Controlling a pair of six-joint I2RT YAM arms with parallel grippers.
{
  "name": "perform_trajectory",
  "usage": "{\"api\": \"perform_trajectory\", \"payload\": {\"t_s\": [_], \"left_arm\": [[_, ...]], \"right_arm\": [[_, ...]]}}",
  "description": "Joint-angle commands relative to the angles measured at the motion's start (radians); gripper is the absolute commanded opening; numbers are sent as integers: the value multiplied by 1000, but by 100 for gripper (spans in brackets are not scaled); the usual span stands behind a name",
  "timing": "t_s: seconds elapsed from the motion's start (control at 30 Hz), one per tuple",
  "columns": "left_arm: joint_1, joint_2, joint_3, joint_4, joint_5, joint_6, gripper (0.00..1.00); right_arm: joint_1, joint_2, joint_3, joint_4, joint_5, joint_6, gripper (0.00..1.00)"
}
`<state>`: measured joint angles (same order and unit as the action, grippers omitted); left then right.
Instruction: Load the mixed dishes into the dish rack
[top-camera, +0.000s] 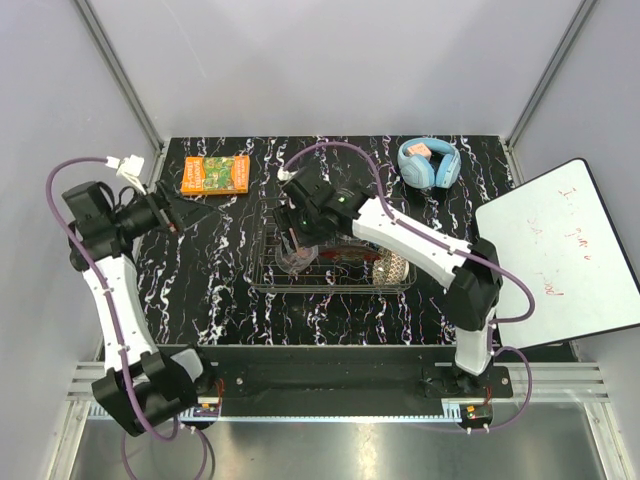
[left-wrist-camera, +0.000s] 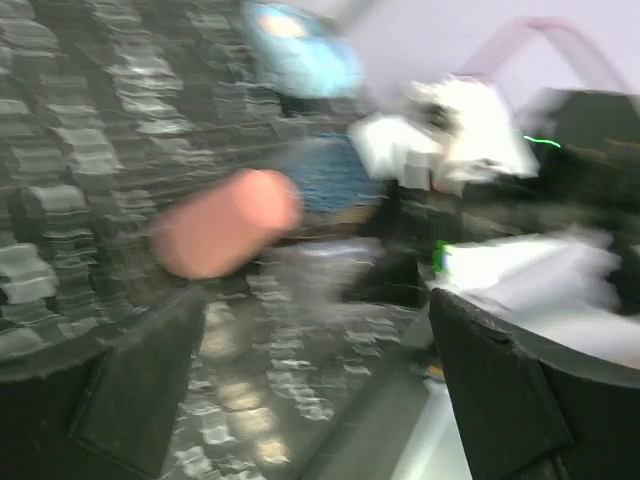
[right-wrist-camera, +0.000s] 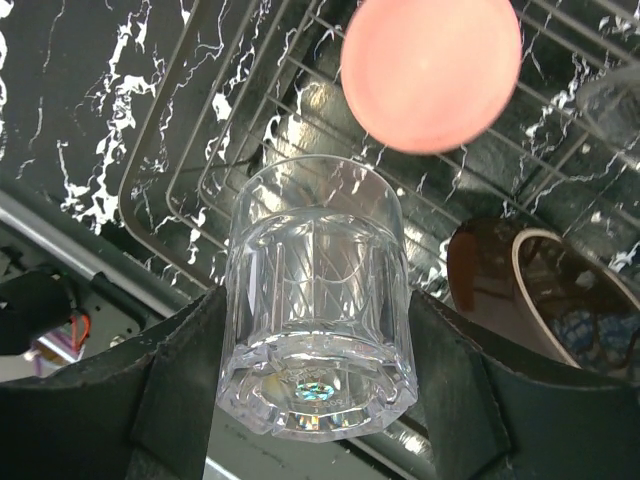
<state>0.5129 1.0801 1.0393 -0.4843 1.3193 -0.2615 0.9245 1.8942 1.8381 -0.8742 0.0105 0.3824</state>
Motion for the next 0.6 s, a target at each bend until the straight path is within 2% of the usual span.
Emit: {"api": "perform_trajectory", "payload": {"t_s": [0.0,0.13,0.33,0.57], "left_arm": [[-57,-32,124,-327,-495,373,99],[-57,-63,67,-329,-668,468,99],[-60,-75,2,-323,-814,539,99],[-59,-80,-35,-306,-838,528,99]], "right_arm": [[28,49,90,-11,65,-48,0],[46,106,125,-17,91,-68,0],[65,190,174,-22,134,-96,0],[66,269,216,-20,144,-122,0]]}}
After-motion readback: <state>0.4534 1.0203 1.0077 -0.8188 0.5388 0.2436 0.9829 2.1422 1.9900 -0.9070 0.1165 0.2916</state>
